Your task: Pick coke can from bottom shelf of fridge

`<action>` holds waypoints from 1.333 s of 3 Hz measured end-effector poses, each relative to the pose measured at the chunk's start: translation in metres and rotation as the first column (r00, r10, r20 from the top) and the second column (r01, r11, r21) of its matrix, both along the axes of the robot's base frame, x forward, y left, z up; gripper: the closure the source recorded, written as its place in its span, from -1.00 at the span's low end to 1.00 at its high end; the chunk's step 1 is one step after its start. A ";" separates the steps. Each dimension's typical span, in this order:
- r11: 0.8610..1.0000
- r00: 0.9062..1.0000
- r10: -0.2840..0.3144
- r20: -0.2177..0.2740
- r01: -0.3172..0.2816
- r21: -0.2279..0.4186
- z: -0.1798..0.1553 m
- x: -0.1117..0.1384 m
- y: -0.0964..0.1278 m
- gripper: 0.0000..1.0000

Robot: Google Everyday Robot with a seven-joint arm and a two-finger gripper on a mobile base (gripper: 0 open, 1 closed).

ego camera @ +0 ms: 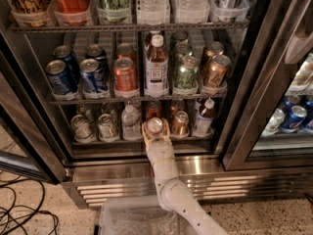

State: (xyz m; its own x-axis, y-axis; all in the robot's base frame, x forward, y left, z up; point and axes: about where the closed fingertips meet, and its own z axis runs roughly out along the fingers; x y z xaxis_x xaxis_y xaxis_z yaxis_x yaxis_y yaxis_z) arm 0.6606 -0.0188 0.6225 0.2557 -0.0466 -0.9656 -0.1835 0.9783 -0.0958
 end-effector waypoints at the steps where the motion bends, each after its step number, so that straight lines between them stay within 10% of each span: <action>1: 0.996 0.996 0.086 0.024 -0.085 -0.024 0.034 -0.032 0.006 1.00; 2: 0.973 0.975 0.221 0.008 -0.220 -0.069 0.073 -0.100 0.008 1.00; 4: 0.898 0.895 0.437 -0.089 -0.440 -0.009 0.165 -0.202 -0.009 1.00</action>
Offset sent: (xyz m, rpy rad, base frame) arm -0.1949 0.0156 0.1780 -0.1469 0.0547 0.4910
